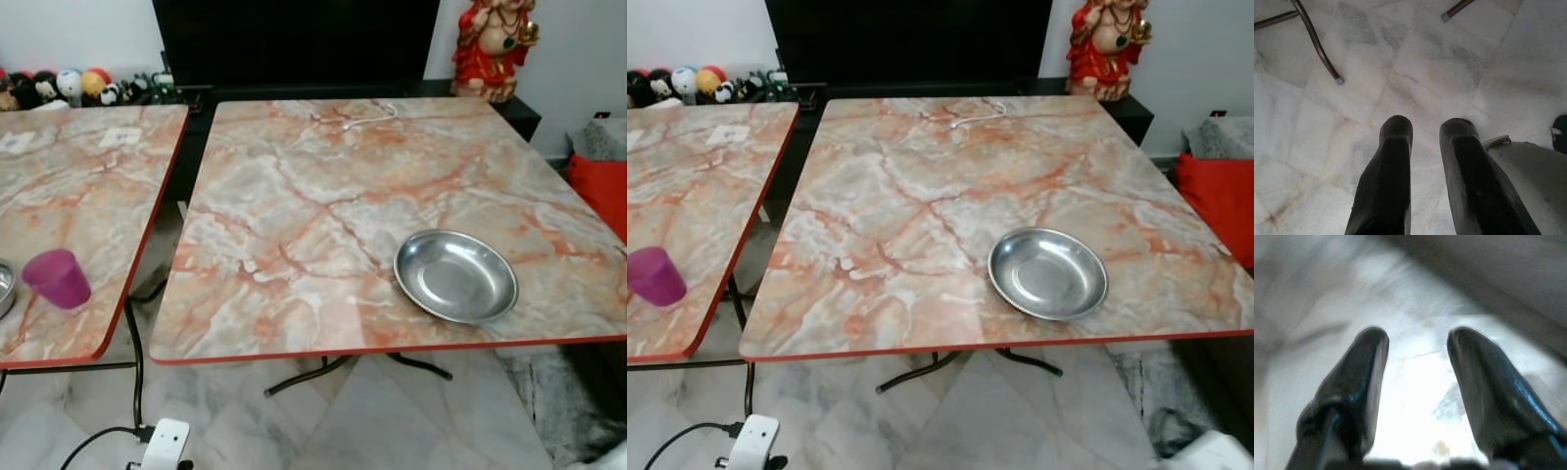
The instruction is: Setting the table
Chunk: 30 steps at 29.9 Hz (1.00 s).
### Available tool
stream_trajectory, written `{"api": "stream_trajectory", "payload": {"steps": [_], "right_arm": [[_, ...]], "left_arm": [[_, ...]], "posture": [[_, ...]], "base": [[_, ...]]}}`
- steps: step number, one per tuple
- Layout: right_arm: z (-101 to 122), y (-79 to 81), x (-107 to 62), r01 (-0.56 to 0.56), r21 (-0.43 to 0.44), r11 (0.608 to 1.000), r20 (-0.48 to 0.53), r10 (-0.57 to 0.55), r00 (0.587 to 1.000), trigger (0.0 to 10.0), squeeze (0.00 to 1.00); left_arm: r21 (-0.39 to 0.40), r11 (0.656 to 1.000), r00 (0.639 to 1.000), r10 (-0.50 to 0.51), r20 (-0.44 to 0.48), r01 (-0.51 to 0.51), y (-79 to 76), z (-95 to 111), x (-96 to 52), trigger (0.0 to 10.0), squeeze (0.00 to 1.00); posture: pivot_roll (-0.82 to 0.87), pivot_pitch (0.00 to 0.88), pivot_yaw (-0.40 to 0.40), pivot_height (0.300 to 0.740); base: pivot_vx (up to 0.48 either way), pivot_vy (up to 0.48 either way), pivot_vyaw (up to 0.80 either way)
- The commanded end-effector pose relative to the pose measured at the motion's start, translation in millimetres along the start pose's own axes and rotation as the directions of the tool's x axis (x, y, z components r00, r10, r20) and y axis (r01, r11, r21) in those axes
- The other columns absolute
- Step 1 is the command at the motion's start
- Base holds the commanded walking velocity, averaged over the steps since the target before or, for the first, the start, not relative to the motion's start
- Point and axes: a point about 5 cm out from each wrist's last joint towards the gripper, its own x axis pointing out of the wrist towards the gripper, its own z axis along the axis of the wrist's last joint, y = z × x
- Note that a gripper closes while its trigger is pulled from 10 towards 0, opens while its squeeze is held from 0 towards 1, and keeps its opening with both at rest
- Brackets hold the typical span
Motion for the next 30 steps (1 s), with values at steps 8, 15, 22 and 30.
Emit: {"api": "stream_trajectory", "payload": {"steps": [8,15,22,30], "right_arm": [[-62.8,12.4,-14.3,-0.163,-0.24,0.957,-0.298,0.087,0.95,10.0,0.0],[-91.6,22.6,-30.9,-0.388,-0.425,0.818,-0.434,0.192,0.88,10.0,0.0],[-92.4,31.2,-33.9,-0.378,-0.353,0.856,-0.423,0.214,0.88,10.0,0.0],[-101.4,17.6,-36.6,-0.382,-0.358,0.852,-0.457,0.197,0.867,10.0,0.0]], "left_arm": [[0.001,1.0,1.0,0.017,-0.019,-0.017,6.2,-1.6,-0.8,10.0,0.0],[0.019,1.0,1.0,0.014,-0.011,-0.014,9.2,4.7,0.5,10.0,0.0],[-0.069,0.996,0.998,0.062,-0.012,-0.063,17.5,9.5,1.1,10.0,0.0],[-0.091,0.993,0.997,0.076,-0.025,-0.078,20.9,5.9,-0.2,10.0,0.0]], "posture": [[0.06,0.0,0.001,0.74],[0.05,0.0,0.033,0.74],[0.03,0.0,0.057,0.74],[0.04,0.006,0.039,0.74]], "base": [[0.0,0.0,0.0],[0.0,0.0,0.0],[0.0,0.0,0.0],[0.0,0.0,0.0]]}}
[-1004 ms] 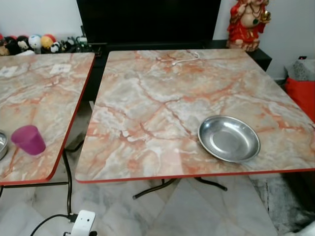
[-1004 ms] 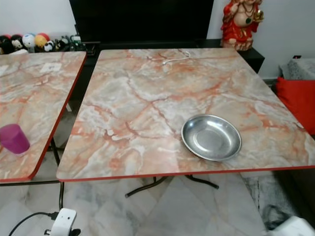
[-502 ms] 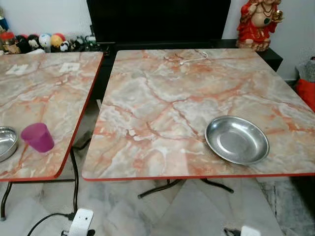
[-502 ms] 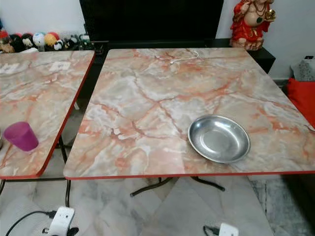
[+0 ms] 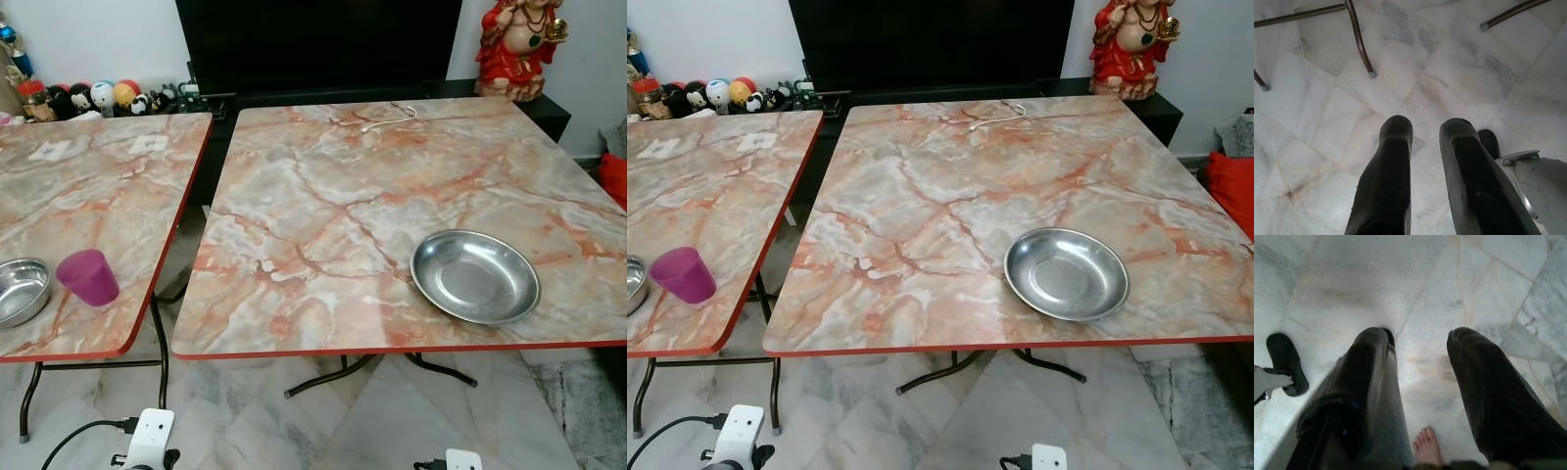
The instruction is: Setting the table
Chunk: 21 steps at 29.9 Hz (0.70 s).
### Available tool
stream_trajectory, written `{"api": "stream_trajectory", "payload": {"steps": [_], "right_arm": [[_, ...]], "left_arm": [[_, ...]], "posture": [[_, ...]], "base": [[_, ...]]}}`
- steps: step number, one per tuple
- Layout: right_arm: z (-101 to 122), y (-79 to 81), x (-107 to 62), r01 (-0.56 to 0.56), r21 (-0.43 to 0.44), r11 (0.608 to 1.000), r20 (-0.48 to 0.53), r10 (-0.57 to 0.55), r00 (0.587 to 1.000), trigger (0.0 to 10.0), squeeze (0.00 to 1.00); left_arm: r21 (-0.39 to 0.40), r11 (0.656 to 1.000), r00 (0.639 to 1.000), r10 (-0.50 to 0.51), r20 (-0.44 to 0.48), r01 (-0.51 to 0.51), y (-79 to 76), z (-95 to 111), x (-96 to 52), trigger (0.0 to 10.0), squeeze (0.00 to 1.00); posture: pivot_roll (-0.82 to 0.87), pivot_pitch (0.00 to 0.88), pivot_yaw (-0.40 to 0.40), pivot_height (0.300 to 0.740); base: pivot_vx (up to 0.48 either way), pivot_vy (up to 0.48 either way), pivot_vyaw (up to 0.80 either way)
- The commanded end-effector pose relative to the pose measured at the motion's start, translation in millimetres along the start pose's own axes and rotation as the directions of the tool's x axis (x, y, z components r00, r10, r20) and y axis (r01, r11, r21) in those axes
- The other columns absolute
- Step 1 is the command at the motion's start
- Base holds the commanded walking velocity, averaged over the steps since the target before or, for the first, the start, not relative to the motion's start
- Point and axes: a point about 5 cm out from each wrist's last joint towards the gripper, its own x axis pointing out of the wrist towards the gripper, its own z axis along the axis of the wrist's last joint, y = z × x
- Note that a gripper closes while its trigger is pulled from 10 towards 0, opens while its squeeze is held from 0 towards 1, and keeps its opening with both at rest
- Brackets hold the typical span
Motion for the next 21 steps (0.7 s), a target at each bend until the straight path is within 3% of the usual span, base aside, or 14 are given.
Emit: {"api": "stream_trajectory", "payload": {"steps": [1,21], "right_arm": [[-3.4,-3.8,-0.2,0.004,0.018,1.0,-0.005,-0.004,1.0,10.0,0.0],[-8.1,-8.9,-0.5,-0.011,0.073,0.997,-0.009,0.012,1.0,10.0,0.0]], "left_arm": [[-0.006,1.0,1.0,0.009,-0.024,-0.009,3.2,-3.8,-0.8,10.0,0.0],[-0.012,1.0,1.0,0.001,-0.015,-0.001,0.9,-2.4,-0.3,10.0,0.0]], "posture": [[0.04,0.009,0.04,0.74],[0.04,0.004,0.039,0.74]], "base": [[0.0,0.0,0.0],[0.0,0.0,0.0]]}}
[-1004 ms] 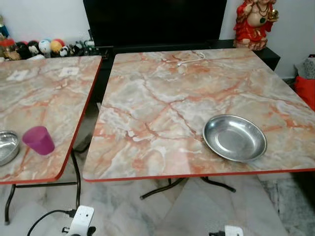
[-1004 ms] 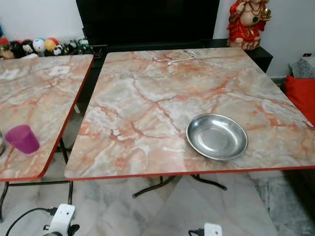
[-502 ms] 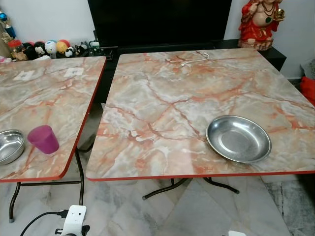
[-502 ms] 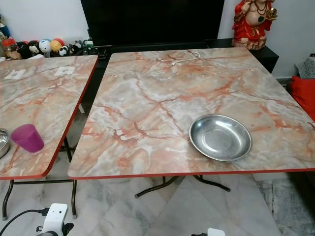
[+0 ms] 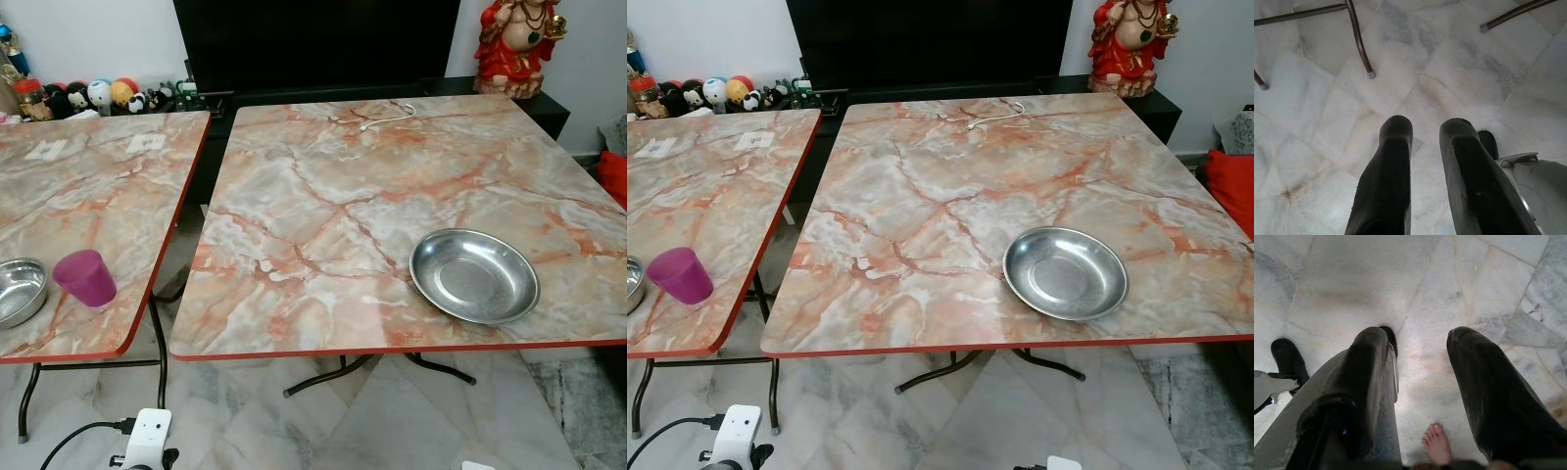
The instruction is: Setting the table
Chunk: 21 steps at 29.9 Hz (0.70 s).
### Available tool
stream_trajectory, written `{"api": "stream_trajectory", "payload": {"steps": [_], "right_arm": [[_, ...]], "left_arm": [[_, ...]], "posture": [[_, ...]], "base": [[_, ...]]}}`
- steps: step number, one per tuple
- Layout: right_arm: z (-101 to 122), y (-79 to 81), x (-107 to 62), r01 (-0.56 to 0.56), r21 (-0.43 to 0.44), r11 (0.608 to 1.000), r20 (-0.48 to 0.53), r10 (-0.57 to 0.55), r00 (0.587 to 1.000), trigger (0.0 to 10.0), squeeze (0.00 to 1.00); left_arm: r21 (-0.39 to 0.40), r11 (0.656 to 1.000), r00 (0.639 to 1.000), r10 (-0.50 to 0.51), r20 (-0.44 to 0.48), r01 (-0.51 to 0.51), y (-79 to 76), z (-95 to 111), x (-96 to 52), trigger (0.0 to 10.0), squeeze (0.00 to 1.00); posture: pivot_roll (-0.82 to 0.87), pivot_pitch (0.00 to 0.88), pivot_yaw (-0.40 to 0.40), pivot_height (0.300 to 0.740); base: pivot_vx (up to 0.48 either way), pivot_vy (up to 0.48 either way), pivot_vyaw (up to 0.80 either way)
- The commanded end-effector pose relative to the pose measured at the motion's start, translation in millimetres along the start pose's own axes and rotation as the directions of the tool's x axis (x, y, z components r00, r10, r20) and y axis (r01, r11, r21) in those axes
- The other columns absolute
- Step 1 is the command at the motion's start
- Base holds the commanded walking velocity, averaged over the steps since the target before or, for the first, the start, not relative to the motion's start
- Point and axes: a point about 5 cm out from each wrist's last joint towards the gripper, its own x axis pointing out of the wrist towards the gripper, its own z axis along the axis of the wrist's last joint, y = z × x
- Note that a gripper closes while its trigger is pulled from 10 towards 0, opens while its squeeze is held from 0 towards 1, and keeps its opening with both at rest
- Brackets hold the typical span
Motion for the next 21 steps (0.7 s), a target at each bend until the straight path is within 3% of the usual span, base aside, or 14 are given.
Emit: {"api": "stream_trajectory", "payload": {"steps": [1,6,12,21], "right_arm": [[-3.0,0.7,-0.4,-0.006,0.004,1.0,-0.011,0.006,1.0,10.0,0.0],[2.8,4.0,0.2,-0.033,0.036,0.999,0.014,0.032,0.999,10.0,0.0],[7.8,6.5,0.8,-0.052,0.011,0.999,0.026,0.051,0.998,10.0,0.0],[6.9,8.4,0.5,-0.062,-0.019,0.998,0.022,0.063,0.998,10.0,0.0]], "left_arm": [[0.001,1.0,1.0,-0.003,-0.017,0.003,0.3,-2.4,-0.2,10.0,0.0],[0.005,1.0,1.0,-0.011,-0.024,0.011,-0.3,-1.5,0.2,10.0,0.0],[0.005,1.0,1.0,-0.011,-0.026,0.012,-1.2,0.0,0.8,10.0,0.0],[0.004,1.0,1.0,-0.01,-0.028,0.01,-1.4,-0.4,0.8,10.0,0.0]], "posture": [[0.04,0.004,0.039,0.74],[0.02,0.0,0.05,0.74],[0.02,0.0,0.049,0.74],[0.03,0.0,0.047,0.74]], "base": [[0.0,0.0,0.0],[0.0,0.0,0.0],[0.0,0.0,0.0],[0.0,0.0,0.8]]}}
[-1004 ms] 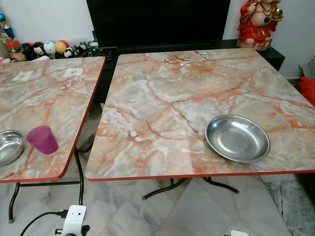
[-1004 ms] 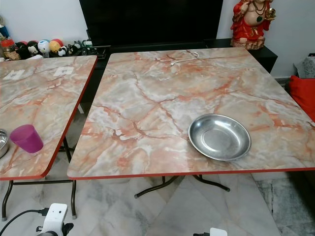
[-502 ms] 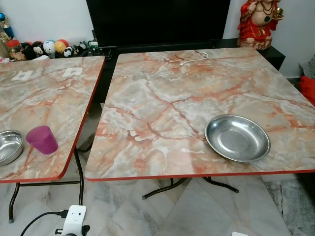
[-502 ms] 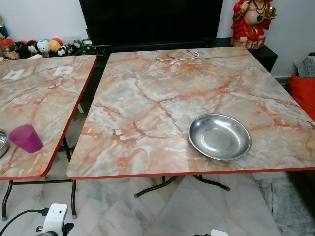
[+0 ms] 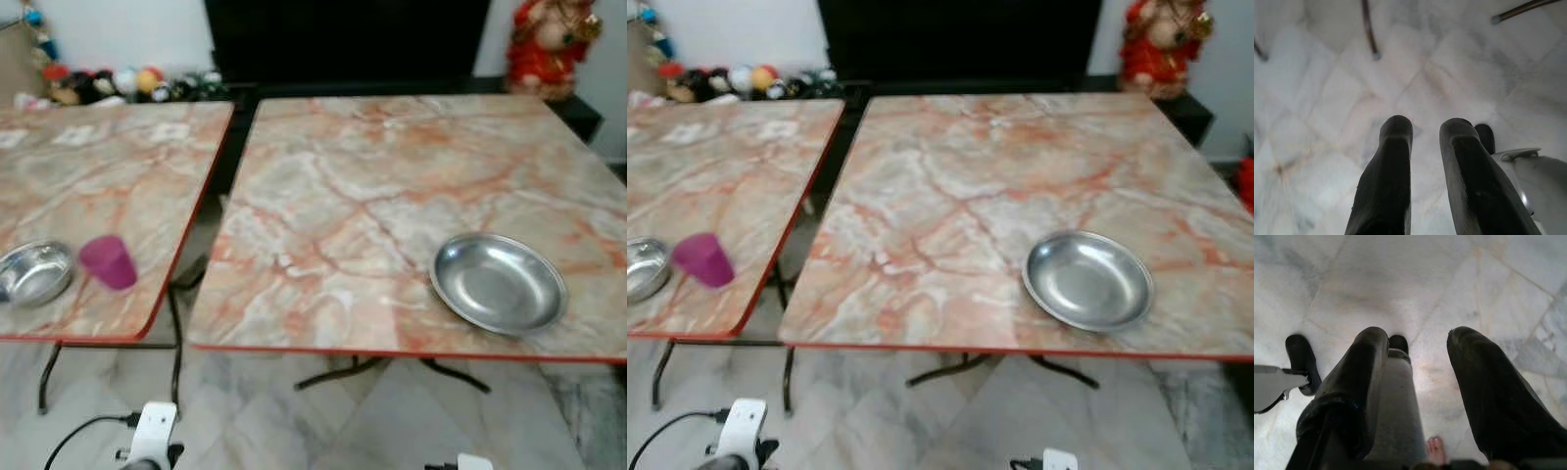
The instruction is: Setting the table
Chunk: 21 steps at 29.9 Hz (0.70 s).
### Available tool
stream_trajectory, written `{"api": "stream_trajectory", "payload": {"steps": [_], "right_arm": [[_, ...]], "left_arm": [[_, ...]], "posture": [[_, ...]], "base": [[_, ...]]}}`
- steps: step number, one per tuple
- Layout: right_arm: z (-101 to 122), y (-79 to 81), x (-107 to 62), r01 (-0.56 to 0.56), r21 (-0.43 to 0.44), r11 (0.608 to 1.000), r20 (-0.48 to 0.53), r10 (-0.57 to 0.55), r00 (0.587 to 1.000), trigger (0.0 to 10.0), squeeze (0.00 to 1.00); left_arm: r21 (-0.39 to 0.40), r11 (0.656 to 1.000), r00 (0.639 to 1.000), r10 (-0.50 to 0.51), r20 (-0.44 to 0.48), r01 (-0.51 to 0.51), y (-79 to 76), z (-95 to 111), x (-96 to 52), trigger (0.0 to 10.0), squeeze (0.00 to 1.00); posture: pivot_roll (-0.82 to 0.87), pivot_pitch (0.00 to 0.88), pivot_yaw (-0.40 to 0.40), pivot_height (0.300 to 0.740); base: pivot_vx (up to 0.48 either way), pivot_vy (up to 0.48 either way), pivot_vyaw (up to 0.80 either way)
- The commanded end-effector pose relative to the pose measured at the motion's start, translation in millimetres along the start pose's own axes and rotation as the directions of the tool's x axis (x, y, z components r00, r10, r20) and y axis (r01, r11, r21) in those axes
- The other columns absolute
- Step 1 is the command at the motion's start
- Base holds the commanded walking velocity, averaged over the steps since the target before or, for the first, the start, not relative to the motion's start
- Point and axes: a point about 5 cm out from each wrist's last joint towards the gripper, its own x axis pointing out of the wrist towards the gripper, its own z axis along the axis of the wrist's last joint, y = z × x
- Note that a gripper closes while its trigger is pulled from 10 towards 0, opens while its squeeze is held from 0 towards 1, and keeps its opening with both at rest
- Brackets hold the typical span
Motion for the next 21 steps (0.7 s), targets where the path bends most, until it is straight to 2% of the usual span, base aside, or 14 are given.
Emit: {"api": "stream_trajectory", "payload": {"steps": [1,8,13,21], "right_arm": [[-2.1,2.0,-0.4,-0.004,-0.006,1.0,-0.006,0.004,1.0,10.0,0.0],[-1.0,3.0,-0.5,-0.015,0.021,1.0,0.008,0.014,1.0,10.0,0.0],[-1.6,1.6,-0.5,-0.014,0.026,1.0,0.003,0.014,1.0,10.0,0.0],[-1.8,0.8,-0.5,-0.015,0.024,1.0,0.001,0.015,1.0,10.0,0.0]], "left_arm": [[0.008,1.0,1.0,0.006,-0.028,-0.006,2.6,-6.6,-1.4,10.0,0.0],[0.01,1.0,0.999,0.007,-0.036,-0.007,2.3,-8.8,-1.8,10.0,0.0],[0.003,1.0,0.999,0.009,-0.04,-0.009,0.7,-9.2,-1.6,10.0,0.0],[-0.004,1.0,0.999,0.014,-0.046,-0.014,0.0,-10.1,-1.5,10.0,0.0]], "posture": [[0.02,0.0,0.048,0.74],[0.02,0.0,0.051,0.74],[0.03,0.0,0.041,0.74],[0.03,0.0,0.036,0.74]], "base": [[0.0,0.0,0.8],[0.0,0.0,0.78],[0.0,0.0,0.0],[0.0,0.366,0.0]]}}
